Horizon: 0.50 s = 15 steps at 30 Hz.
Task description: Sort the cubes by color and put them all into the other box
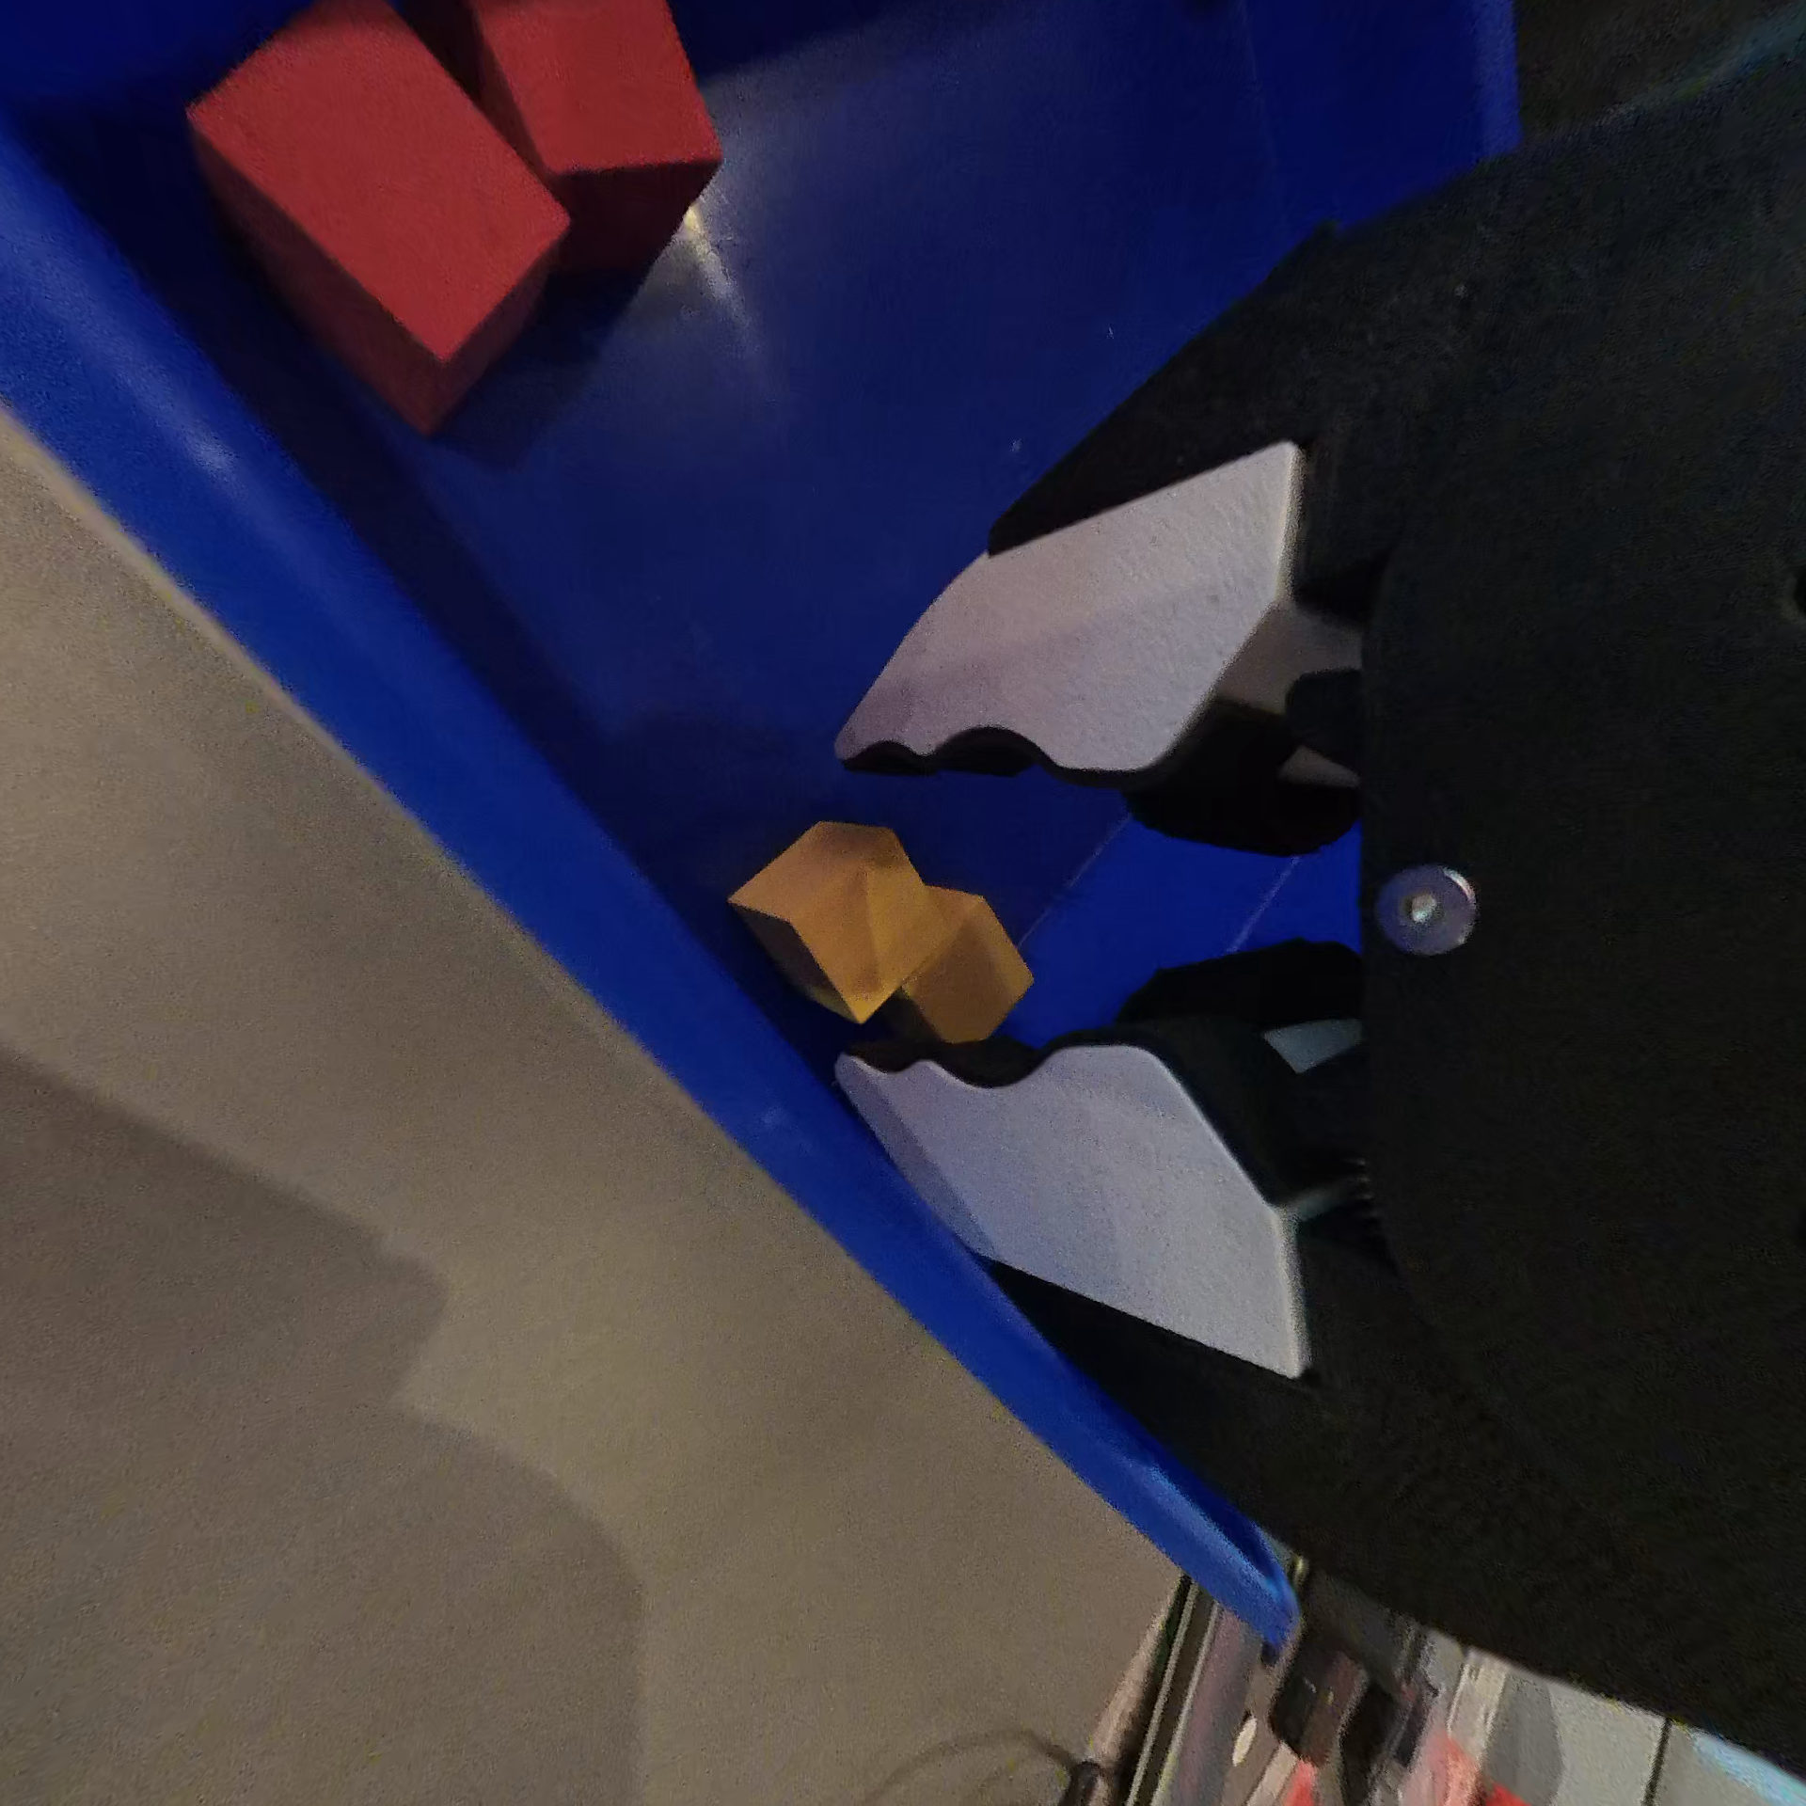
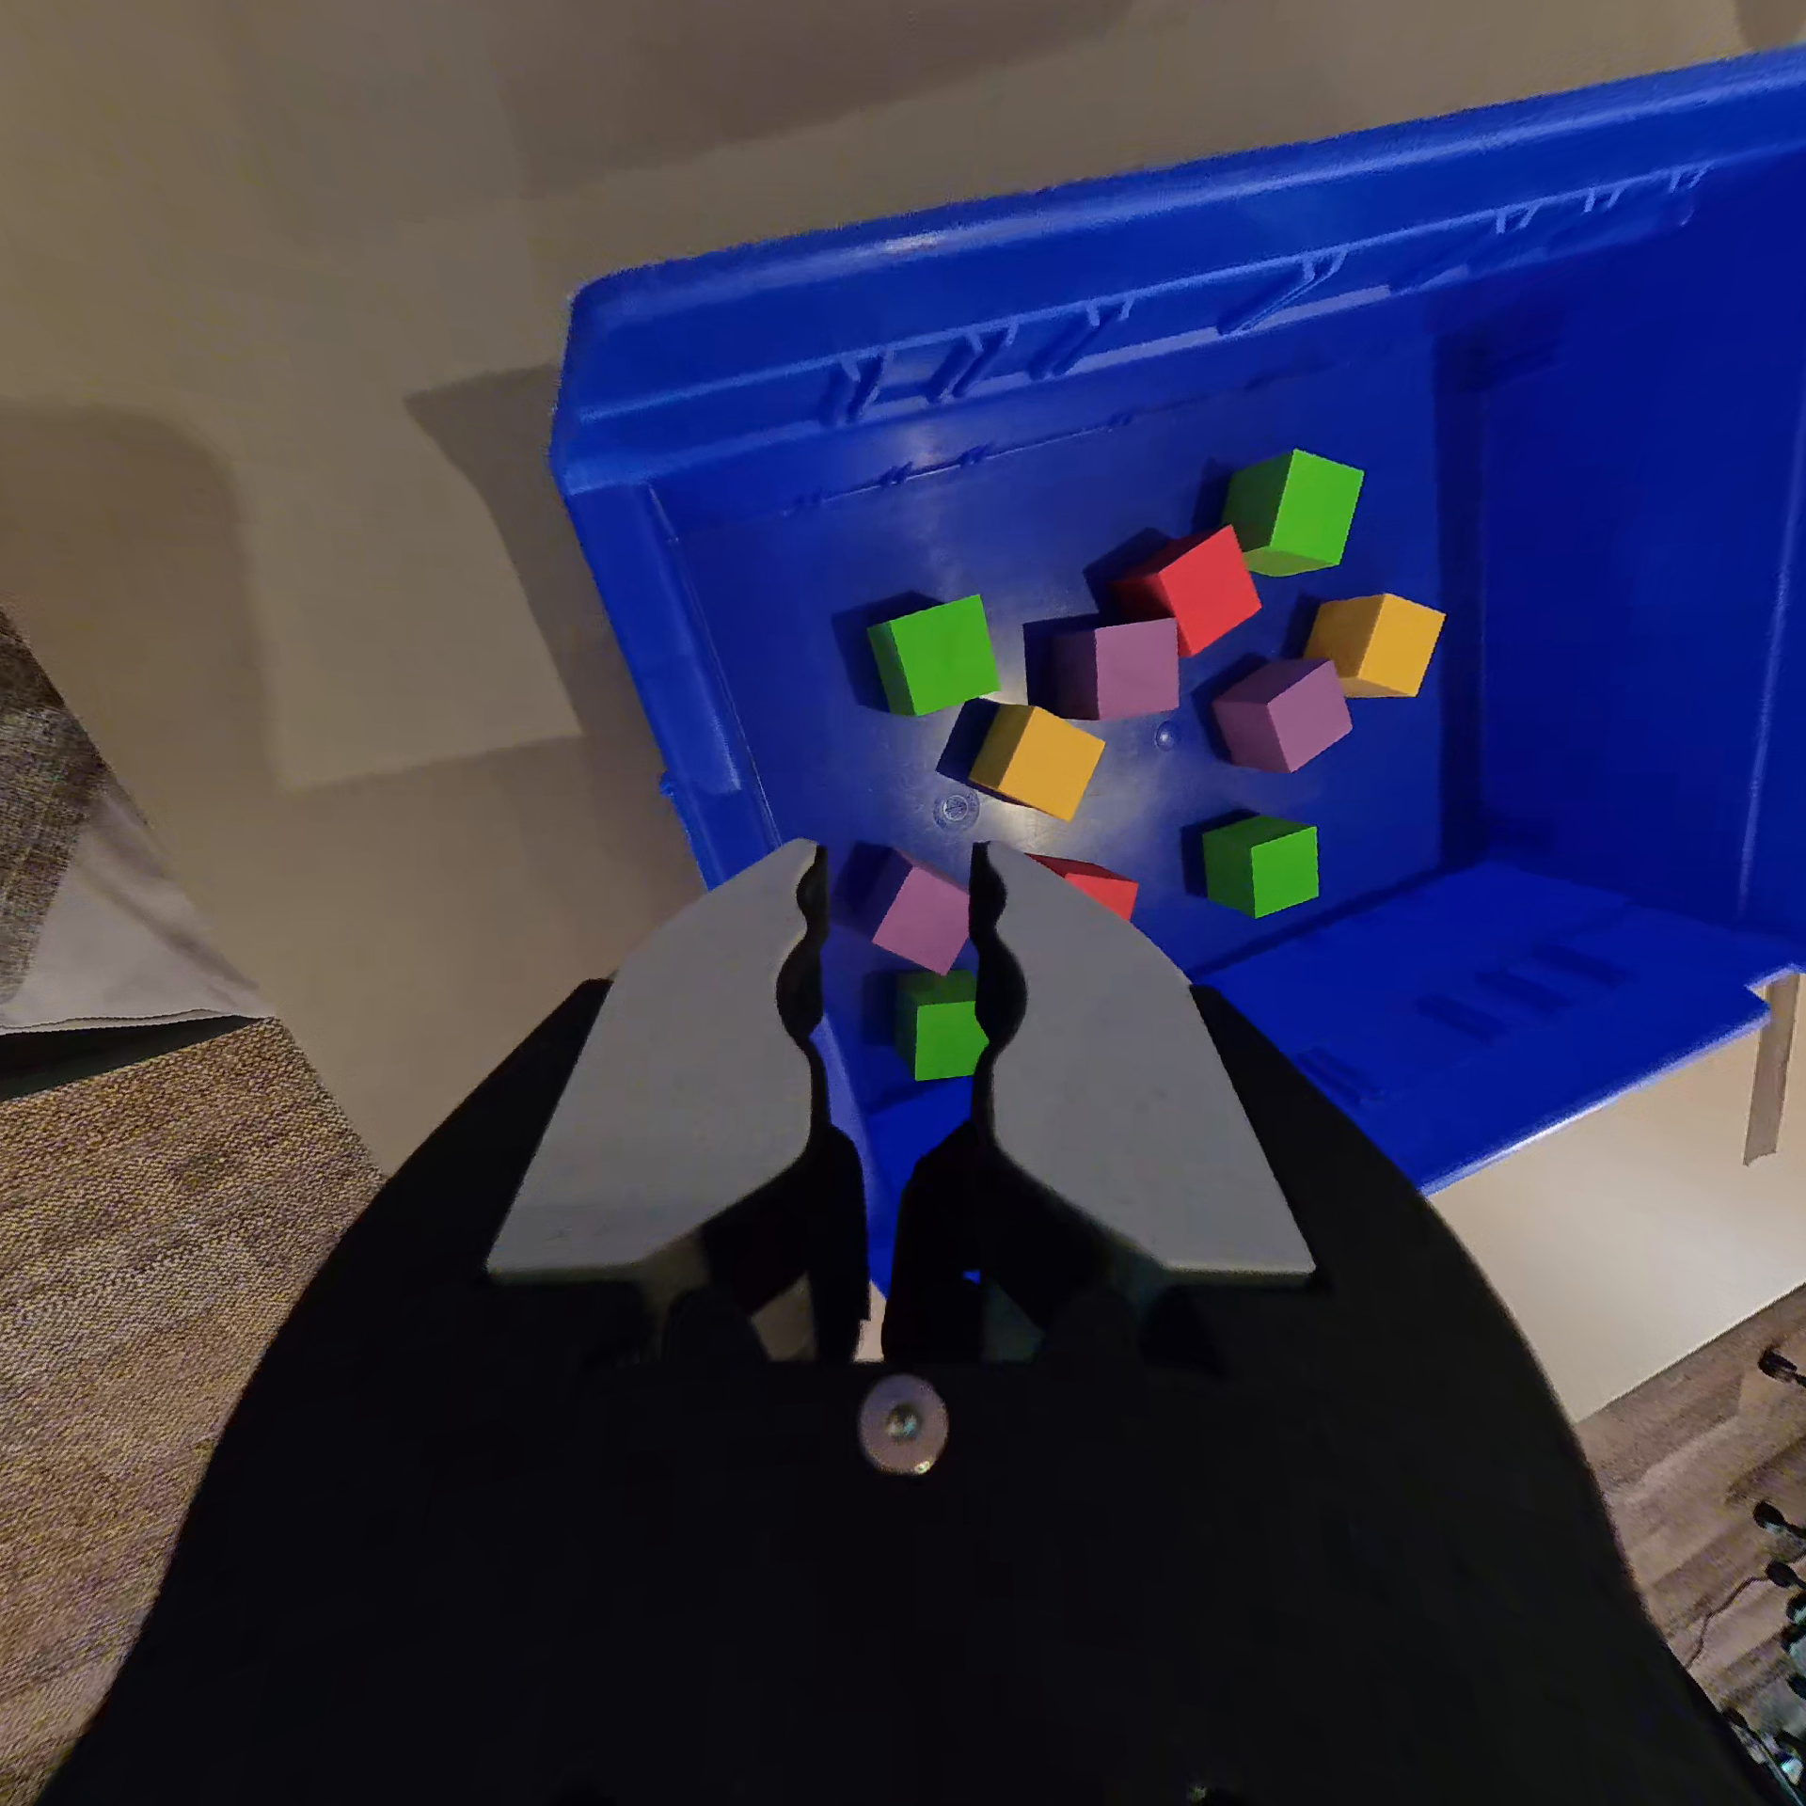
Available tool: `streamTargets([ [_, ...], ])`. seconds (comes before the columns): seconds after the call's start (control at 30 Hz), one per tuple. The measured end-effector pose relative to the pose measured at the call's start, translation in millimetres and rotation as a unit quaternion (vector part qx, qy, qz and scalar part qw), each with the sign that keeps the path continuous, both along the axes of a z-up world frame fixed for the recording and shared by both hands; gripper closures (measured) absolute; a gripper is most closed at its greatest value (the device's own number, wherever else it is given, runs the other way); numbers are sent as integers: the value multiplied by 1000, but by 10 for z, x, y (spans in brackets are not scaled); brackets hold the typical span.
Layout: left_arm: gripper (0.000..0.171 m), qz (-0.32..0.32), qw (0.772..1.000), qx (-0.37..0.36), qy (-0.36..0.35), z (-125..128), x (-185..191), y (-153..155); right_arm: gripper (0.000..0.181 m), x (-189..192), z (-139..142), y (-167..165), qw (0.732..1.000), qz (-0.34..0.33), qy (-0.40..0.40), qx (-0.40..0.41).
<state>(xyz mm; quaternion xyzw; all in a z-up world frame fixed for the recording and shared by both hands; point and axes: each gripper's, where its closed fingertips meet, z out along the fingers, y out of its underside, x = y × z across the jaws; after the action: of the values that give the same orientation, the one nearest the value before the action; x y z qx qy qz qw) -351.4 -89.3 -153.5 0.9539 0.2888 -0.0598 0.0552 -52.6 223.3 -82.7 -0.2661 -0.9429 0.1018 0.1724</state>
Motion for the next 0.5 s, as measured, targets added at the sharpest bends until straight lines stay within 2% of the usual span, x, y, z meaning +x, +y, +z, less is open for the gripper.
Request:
streamTargets([
  [0.17, 131, 18, 1000, 6, -6, -70, -11, -29, 156, 26, 19, 0, 1000, 1, 4, 3],
  [0.27, 133, 38, 997, 61, -25, -3, 41, 75, 157, 41, 29, 7, 1000, 0, 7, 8],
  [0.33, 132, 49, 990, 123, -49, 127, 159, 179, 157, 43, 57, -5, 1000, 1, 15, 8],
  [0.4, 132, 55, 968, 228, -89, 346, 363, 349, 156, 17, 116, -73, 999, 8, 37, -13],
  [0.43, 132, 56, 949, 287, -116, 485, 495, 432, 154, -11, 154, -132, 998, 12, 52, -31],
  [0.5, 132, 50, 890, 411, -190, 819, 834, 600, 149, -111, 274, -302, 991, 30, 104, -73],
])
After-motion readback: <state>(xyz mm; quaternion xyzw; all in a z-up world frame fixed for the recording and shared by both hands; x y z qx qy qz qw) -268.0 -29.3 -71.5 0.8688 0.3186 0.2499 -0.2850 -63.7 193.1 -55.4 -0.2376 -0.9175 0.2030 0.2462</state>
